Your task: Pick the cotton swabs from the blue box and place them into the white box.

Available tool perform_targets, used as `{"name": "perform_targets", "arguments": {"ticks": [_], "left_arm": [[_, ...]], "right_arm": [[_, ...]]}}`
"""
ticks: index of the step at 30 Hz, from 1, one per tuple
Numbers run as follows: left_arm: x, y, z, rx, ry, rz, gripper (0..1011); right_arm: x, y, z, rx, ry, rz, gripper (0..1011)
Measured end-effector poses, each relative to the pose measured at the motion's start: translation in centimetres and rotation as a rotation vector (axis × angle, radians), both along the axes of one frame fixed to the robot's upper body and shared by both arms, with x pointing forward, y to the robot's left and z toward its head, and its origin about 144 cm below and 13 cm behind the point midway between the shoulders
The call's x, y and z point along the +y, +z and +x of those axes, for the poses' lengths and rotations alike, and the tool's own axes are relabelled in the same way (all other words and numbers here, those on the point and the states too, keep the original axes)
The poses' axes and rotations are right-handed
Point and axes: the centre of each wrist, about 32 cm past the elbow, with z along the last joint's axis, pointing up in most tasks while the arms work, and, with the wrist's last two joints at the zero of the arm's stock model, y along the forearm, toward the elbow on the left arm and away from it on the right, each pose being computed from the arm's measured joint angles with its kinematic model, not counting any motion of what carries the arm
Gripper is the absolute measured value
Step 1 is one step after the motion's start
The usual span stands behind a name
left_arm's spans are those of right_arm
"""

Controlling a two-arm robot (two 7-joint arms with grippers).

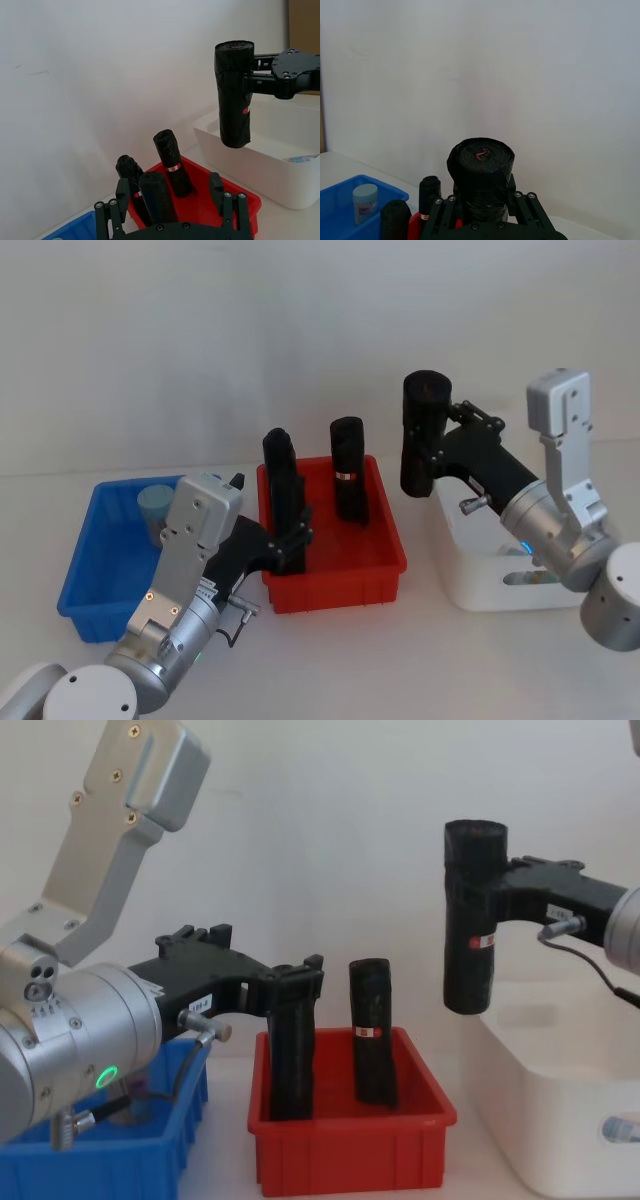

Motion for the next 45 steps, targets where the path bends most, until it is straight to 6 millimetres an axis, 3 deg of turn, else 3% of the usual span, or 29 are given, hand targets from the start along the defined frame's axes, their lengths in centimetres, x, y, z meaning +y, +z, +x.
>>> {"name": "perform_targets", "arguments": {"ticks": [14, 26, 37, 39, 45], "left_arm": [[0.0, 0.0, 0.0, 0.0, 0.0, 0.0, 1000], [0.0, 0.0, 0.0, 0.0, 0.0, 0.0, 1000], [0.0, 0.0, 0.0, 0.0, 0.0, 0.0, 1000], [0.0, 0.0, 0.0, 0.0, 0.0, 0.0, 1000], [0.0, 0.0, 0.0, 0.0, 0.0, 0.0, 1000]], "right_arm": [[-2.2, 0.7, -1.0, 0.034, -0.107, -0.008, 458], [-2.7, 0.2, -1.2, 0.092, -0.127, -0.022, 461], [-2.9, -0.4, -1.1, 0.136, -0.133, -0.033, 769], [-2.9, -0.5, -1.0, 0.141, -0.134, -0.034, 863], [-3.0, -0.6, -1.0, 0.147, -0.134, -0.037, 985]]}}
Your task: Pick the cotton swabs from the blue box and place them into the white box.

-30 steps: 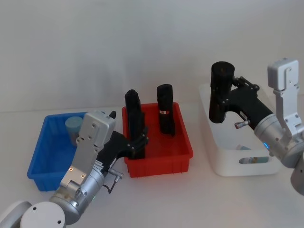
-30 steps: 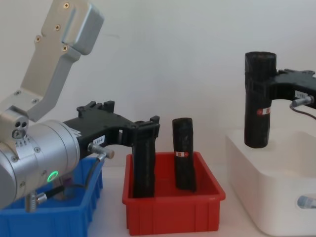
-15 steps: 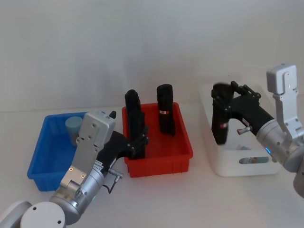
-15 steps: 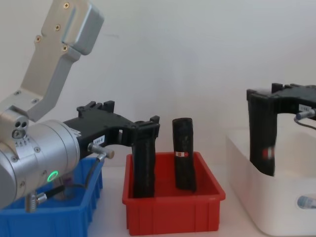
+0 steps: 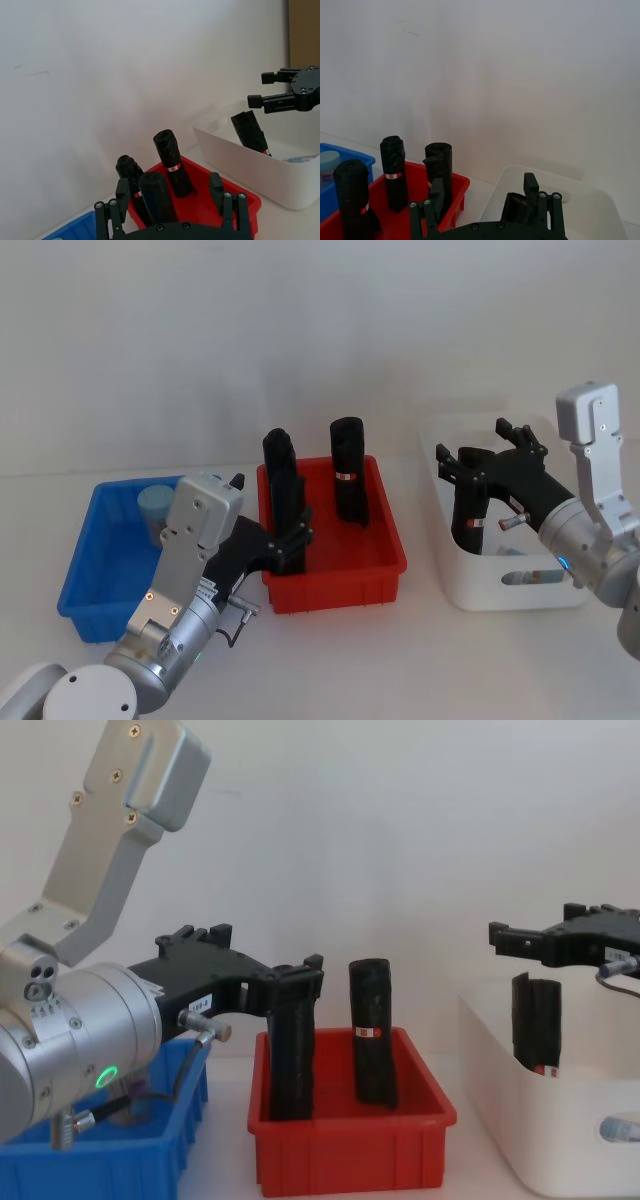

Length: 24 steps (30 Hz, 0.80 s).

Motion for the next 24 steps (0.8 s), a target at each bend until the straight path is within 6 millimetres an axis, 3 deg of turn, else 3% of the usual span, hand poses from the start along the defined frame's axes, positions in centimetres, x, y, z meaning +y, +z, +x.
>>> {"name": "perform_targets", "arguments": {"ticks": [24], "left_arm": [[0.0, 0.0, 0.0, 0.0, 0.0, 0.0, 1000]], "right_arm": [[-0.08, -0.17, 0.0, 0.002, 0.002, 0.002, 1001]]}}
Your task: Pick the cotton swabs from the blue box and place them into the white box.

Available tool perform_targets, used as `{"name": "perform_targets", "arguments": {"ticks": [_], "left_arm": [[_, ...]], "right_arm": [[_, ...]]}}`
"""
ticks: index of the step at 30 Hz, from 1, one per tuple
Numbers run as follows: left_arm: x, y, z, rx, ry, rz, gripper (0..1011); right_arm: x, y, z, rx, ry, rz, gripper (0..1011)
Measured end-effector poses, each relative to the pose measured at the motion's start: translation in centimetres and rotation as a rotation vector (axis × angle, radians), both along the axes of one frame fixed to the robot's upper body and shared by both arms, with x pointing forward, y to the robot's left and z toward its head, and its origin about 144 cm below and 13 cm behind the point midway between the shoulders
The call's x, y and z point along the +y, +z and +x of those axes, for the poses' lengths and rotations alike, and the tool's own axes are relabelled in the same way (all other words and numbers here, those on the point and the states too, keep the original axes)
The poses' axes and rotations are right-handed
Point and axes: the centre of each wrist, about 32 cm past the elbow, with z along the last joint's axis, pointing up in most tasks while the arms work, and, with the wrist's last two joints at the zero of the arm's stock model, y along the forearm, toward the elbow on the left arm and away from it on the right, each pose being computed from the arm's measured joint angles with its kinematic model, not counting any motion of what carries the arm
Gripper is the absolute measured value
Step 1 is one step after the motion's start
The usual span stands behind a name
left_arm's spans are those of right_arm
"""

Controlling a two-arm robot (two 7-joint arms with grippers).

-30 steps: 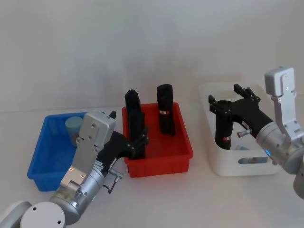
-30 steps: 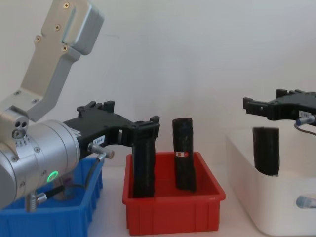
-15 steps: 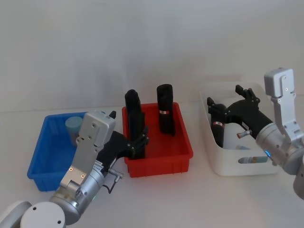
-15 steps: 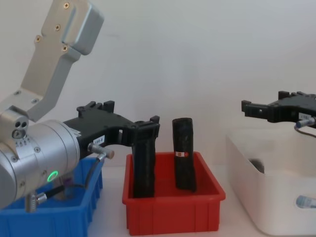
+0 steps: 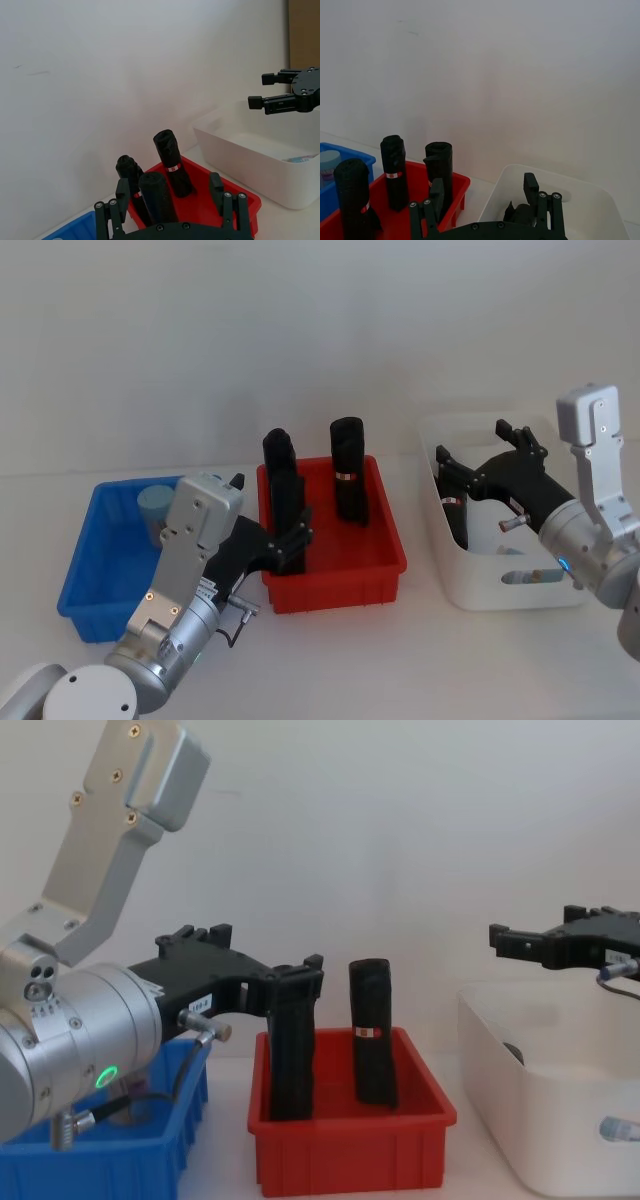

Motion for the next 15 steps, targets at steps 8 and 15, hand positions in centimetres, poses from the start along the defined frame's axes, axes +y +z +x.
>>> {"name": "perform_targets", "arguments": {"ticks": [8, 15], "left_arm": [[0.0, 0.0, 0.0, 0.0, 0.0, 0.0, 1000], [0.0, 0.0, 0.0, 0.0, 0.0, 0.0, 1000]], "right_arm": [[0.0, -0.02, -0.01, 0.0, 0.0, 0.001, 1001], [0.0, -0.02, -0.01, 0.0, 0.0, 0.001, 1001]]}}
